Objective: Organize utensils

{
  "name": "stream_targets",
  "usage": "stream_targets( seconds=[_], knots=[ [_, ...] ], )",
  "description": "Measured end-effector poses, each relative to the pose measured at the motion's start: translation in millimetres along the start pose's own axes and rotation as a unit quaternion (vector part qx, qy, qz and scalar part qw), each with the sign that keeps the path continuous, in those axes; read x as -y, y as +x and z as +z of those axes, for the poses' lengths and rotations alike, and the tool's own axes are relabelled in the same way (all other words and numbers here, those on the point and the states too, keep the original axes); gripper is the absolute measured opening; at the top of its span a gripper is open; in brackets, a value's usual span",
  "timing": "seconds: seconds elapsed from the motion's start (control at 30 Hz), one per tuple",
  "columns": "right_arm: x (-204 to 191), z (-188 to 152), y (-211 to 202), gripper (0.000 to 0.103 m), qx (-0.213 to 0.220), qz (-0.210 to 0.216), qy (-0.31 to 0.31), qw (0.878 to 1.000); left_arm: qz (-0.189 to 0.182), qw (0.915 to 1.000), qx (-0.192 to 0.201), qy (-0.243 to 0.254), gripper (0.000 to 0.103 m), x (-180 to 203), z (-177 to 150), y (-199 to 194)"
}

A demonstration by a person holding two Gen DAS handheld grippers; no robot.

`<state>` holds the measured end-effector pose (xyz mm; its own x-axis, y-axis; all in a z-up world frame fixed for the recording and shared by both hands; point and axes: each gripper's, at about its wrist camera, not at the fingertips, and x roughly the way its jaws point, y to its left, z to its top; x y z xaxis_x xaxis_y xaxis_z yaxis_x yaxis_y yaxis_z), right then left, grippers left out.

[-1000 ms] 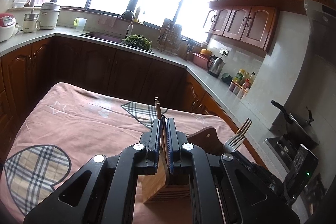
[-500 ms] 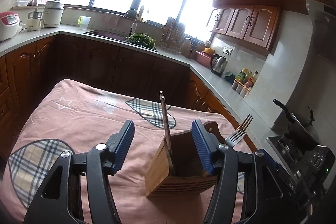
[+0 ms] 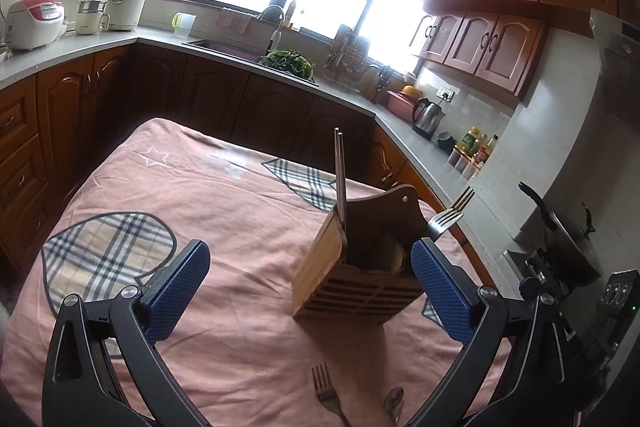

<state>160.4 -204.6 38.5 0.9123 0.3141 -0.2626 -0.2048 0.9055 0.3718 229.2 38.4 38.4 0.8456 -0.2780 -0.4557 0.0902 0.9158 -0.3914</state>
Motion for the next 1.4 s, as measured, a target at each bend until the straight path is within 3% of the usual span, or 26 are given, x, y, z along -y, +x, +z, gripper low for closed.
stream_targets(
  seconds=[0.43, 0.83, 1.2, 1.4],
  knots=[
    [-8.8, -19.7, -73.1, 0.100, 0.001, 0.016, 0.027, 0.999, 0.016, 0.9995, -0.018, 0.018, 0.103, 1.8, -49.3, -73.1],
    [-20.4, -40.1, -126.7, 0.100, -0.005, 0.025, 0.025, 0.999, 0.037, 0.9974, 0.002, 0.062, 0.103, 19.2, -88.9, -139.7],
    [-30.3, -84.9, -165.0, 0.102, -0.017, 0.004, -0.013, 1.000, 0.082, 0.9873, 0.037, 0.131, 0.103, 33.5, -140.3, -168.9],
    [-42.7, -77.3, -179.2, 0.102, -0.008, 0.001, -0.042, 0.999, 0.104, 0.9776, 0.060, 0.173, 0.103, 52.4, -140.3, -185.0]
  ],
)
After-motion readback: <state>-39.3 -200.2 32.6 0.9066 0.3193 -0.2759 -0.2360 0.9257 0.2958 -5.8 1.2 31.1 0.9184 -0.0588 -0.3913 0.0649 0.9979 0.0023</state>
